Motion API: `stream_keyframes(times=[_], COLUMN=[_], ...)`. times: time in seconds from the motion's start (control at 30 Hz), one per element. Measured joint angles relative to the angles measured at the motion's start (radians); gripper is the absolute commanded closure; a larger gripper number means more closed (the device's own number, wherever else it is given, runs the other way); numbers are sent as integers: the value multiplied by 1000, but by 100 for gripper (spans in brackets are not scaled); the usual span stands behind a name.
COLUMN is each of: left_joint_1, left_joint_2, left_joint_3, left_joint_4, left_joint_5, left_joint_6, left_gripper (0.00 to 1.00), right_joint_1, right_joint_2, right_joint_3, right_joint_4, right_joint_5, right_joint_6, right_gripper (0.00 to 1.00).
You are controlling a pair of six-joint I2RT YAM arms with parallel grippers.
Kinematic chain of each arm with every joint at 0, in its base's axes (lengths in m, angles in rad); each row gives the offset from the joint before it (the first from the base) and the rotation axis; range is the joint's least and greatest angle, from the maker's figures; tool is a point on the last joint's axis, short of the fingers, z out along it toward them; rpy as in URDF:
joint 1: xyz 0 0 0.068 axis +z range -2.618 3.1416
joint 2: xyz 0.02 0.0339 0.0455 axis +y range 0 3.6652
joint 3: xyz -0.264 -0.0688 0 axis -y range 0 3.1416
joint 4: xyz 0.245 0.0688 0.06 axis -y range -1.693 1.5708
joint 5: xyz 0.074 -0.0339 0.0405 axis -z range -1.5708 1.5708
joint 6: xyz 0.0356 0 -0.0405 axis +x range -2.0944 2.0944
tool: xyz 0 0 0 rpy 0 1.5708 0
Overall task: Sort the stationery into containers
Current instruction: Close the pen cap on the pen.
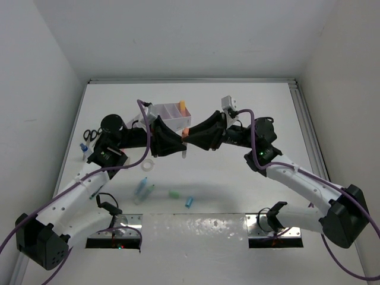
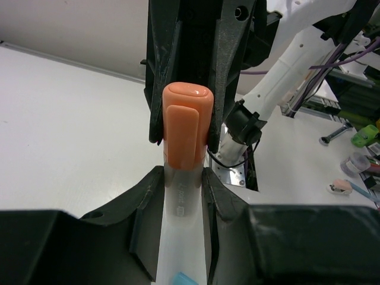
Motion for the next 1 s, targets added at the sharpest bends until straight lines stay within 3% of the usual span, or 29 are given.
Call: stream_keyframes(times=[0.43, 0.8, 0.83, 1.0], left_joint_1=[39, 79, 78, 73], left_joint_2=[6, 31, 31, 28], left_joint_3=[0, 0, 0, 0], left_joint_4=[-44, -45, -46, -94], left_joint_5=[26, 57, 57, 52], left_joint_6=[-5, 13, 21, 84], left_gripper=[100, 100, 100, 100], right_joint_1=[27, 35, 35, 35], right_joint_2=[23, 51, 56, 77], right_joint_3=[-114, -125, -117, -69], right_joint_4=[187, 200, 196, 131], right_joint_5=[109, 163, 161, 141], right_joint_6=[51, 43, 45, 61], right_gripper=[100, 100, 87, 72])
